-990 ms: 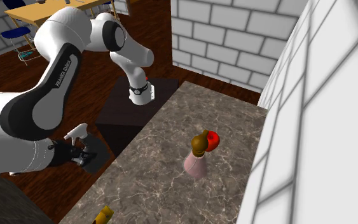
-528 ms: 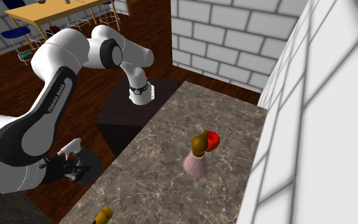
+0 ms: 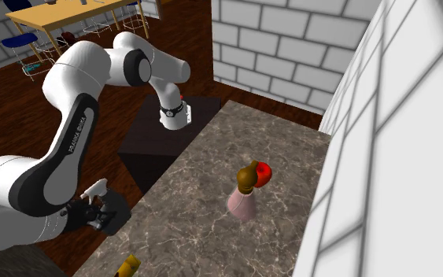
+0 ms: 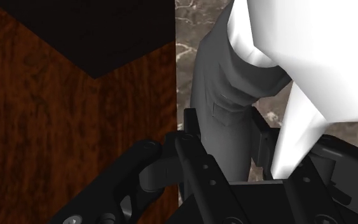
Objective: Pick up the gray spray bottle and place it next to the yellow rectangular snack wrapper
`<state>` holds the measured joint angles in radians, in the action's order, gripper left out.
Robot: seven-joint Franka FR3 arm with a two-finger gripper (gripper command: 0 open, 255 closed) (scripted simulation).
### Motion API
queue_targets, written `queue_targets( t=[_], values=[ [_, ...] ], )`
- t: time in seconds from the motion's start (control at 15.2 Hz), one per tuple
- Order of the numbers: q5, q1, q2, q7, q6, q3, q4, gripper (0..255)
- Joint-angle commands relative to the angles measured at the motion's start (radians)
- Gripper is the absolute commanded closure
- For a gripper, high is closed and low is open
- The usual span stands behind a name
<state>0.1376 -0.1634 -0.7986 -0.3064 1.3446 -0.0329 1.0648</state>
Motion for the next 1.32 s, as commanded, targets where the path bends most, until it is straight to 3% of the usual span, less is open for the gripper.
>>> queue_targets(
  t=[0.0, 0.59, 0.66, 0.99, 1.12, 1.25],
  values=[
    [0.0, 0.001, -0.005, 0.003, 0.023, 0.0, 0.018, 255],
    [-0.001, 0.001, -0.011, 0.006, 0.044, 0.001, 0.032, 255],
    [-0.001, 0.001, -0.011, 0.006, 0.044, 0.001, 0.032, 0],
    [-0.001, 0.001, -0.011, 0.006, 0.044, 0.001, 0.032, 0],
    [-0.002, -0.004, -0.078, -0.004, -0.064, 0.0, -0.143, 0],
    [-0.003, -0.008, -0.203, -0.021, -0.211, -0.005, -0.415, 0]
  ],
)
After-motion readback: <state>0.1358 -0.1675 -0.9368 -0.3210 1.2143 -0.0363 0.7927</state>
